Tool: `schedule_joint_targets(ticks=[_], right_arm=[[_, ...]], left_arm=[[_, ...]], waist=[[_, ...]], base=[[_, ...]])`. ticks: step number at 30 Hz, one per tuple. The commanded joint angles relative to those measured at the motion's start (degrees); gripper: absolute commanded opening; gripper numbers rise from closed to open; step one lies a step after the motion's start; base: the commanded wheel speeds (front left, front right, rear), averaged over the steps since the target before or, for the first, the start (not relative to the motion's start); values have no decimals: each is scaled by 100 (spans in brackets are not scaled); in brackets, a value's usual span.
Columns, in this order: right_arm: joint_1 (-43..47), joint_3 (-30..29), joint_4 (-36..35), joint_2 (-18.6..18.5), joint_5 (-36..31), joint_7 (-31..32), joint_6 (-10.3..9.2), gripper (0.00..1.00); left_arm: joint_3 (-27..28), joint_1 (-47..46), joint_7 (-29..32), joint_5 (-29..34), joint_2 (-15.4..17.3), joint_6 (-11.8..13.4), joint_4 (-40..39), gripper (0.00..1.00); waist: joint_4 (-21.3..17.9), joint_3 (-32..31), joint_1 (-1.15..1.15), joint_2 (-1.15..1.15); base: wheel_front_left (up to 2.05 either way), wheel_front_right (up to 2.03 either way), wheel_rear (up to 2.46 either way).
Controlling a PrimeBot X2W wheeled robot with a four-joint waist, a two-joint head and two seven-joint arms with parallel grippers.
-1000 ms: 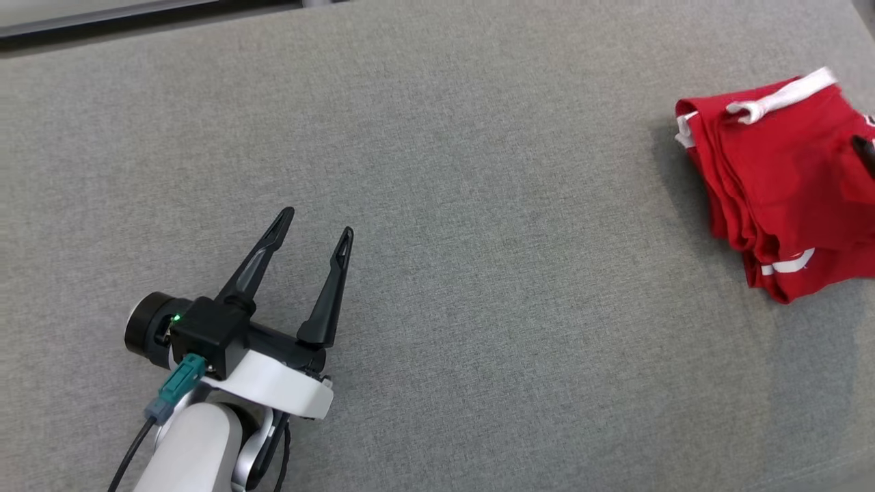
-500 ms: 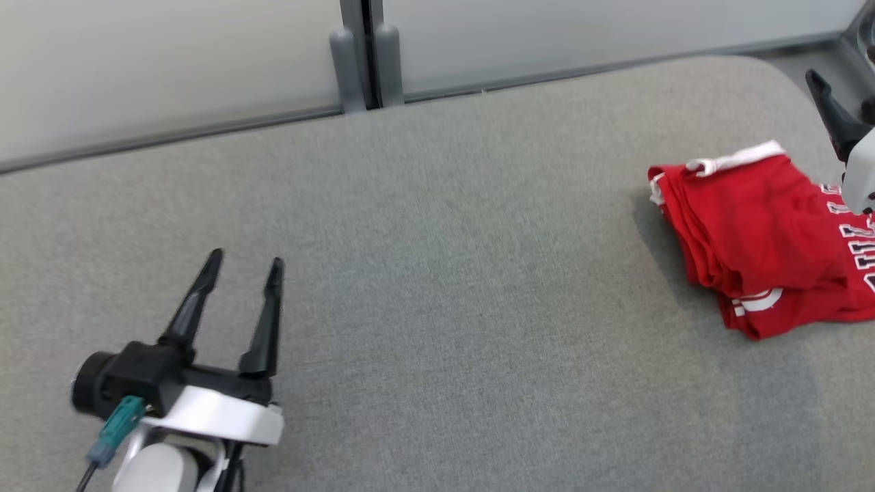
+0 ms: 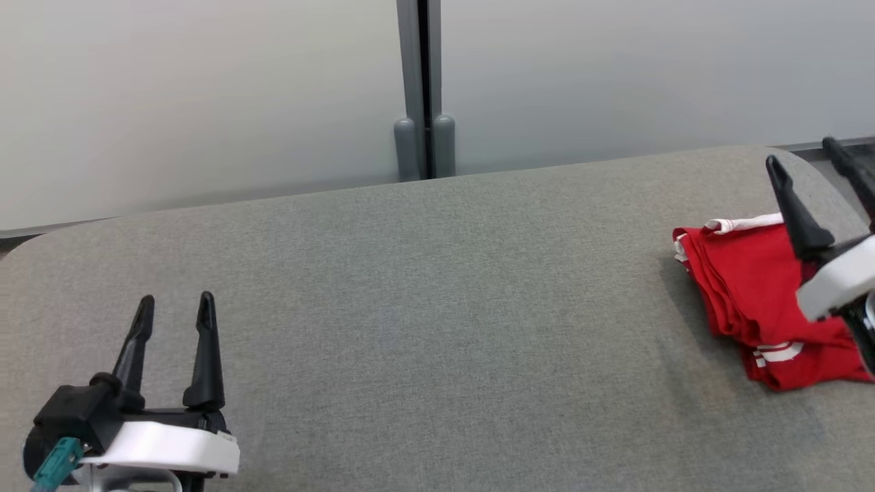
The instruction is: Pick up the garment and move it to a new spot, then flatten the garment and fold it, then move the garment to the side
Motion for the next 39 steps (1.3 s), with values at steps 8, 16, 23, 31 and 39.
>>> schedule_joint_targets(ticks=[8,16,23,31,39], right_arm=[[2409,-1878,-1450,1040,-926,-24,-1,100],[3289,-2285,-2183,1771,-1342,-26,-1,100],[3580,-2284,-2369,2080,-1416,-26,-1,100],[3487,-2140,-2200,2217,-1326,-26,-1,100],[3323,-1990,-2028,2294,-1241,-26,-1,100]], left_arm=[[-84,308,-225,-231,-169,-303,589,100],[-33,294,-351,-70,-311,-442,1153,100],[175,341,-363,242,-492,-609,1184,100],[370,400,-361,526,-685,-755,1207,100],[484,378,-361,665,-805,-851,1252,100]], waist=[[344,-157,0,0],[381,-206,0,0],[368,-228,0,0],[345,-221,0,0],[368,-228,0,0]], base=[[0,0,0],[0,0,0],[0,0,0],[0,0,0],[0,0,0]])
